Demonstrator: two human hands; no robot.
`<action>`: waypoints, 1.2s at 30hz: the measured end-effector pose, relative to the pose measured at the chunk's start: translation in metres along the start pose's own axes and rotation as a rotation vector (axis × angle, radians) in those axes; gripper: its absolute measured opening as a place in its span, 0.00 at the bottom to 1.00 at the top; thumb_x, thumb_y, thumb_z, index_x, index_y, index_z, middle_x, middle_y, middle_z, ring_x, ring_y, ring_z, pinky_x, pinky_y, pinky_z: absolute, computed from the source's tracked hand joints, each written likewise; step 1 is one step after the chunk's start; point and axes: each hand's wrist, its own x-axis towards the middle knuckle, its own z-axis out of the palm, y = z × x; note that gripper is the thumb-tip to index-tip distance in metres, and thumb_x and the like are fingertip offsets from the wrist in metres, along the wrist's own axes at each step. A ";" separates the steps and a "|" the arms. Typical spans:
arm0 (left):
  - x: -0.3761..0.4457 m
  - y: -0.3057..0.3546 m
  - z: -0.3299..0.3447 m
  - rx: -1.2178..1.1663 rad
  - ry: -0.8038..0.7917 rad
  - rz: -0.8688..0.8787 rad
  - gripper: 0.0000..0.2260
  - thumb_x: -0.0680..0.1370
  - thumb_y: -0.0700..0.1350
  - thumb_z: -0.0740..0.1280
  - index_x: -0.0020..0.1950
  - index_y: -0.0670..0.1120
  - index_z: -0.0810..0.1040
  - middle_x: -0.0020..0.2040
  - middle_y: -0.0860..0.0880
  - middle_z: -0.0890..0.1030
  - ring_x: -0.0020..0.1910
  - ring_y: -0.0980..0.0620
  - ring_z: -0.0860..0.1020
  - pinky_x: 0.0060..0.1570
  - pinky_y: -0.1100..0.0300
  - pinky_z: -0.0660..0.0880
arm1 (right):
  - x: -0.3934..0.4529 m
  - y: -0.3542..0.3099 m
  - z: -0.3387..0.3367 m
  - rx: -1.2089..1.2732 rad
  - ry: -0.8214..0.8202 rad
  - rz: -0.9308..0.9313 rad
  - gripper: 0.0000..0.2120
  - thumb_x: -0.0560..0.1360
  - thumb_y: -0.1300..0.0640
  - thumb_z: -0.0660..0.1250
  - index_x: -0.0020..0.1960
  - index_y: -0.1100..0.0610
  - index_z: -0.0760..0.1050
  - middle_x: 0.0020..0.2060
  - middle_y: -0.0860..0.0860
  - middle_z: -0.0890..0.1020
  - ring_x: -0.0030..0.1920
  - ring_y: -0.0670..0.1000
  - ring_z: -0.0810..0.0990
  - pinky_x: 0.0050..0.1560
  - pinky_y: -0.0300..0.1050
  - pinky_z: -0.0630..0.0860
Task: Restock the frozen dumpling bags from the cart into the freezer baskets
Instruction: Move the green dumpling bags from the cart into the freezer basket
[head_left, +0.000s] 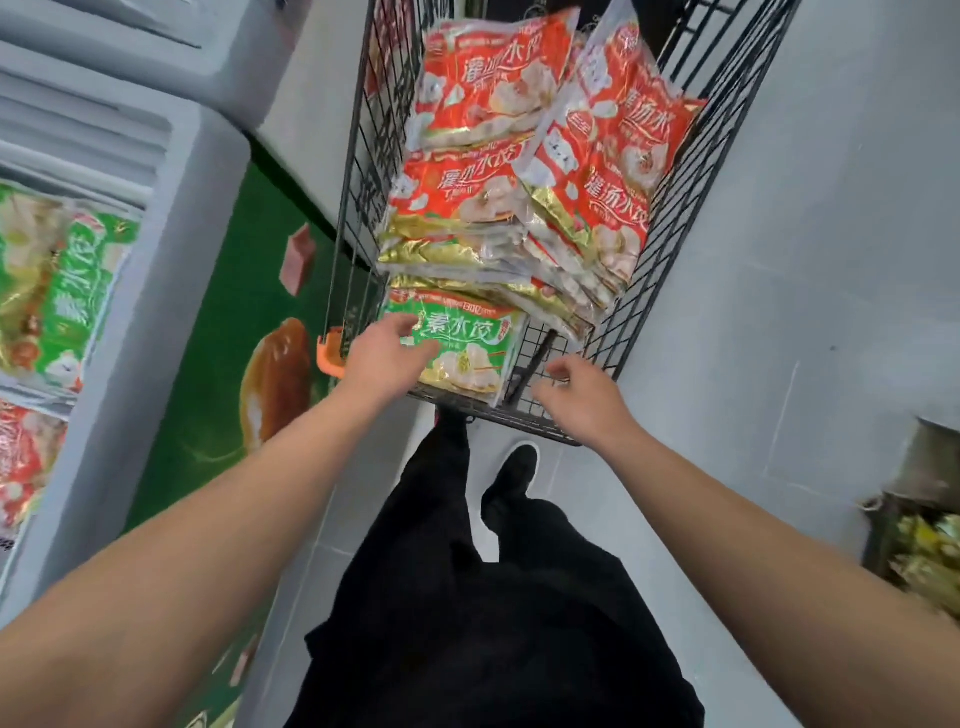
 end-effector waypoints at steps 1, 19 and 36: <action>0.012 -0.002 0.000 0.003 -0.020 -0.016 0.25 0.79 0.51 0.68 0.74 0.45 0.70 0.72 0.47 0.74 0.70 0.46 0.73 0.69 0.51 0.68 | 0.011 -0.003 0.005 0.012 -0.016 0.022 0.20 0.78 0.52 0.66 0.67 0.58 0.73 0.65 0.53 0.77 0.64 0.54 0.75 0.56 0.41 0.67; 0.179 -0.050 0.050 -0.038 -0.109 -0.284 0.28 0.78 0.47 0.67 0.77 0.47 0.64 0.71 0.48 0.69 0.54 0.51 0.78 0.55 0.58 0.77 | 0.213 0.024 0.116 0.402 0.057 0.648 0.15 0.75 0.54 0.66 0.58 0.61 0.77 0.54 0.56 0.83 0.52 0.58 0.81 0.50 0.48 0.78; 0.200 -0.063 0.064 -0.166 -0.124 -0.568 0.13 0.82 0.43 0.63 0.65 0.40 0.73 0.51 0.46 0.78 0.41 0.52 0.76 0.39 0.61 0.71 | 0.199 0.042 0.106 0.764 0.091 0.783 0.11 0.80 0.62 0.62 0.41 0.53 0.68 0.43 0.52 0.80 0.50 0.56 0.82 0.54 0.55 0.81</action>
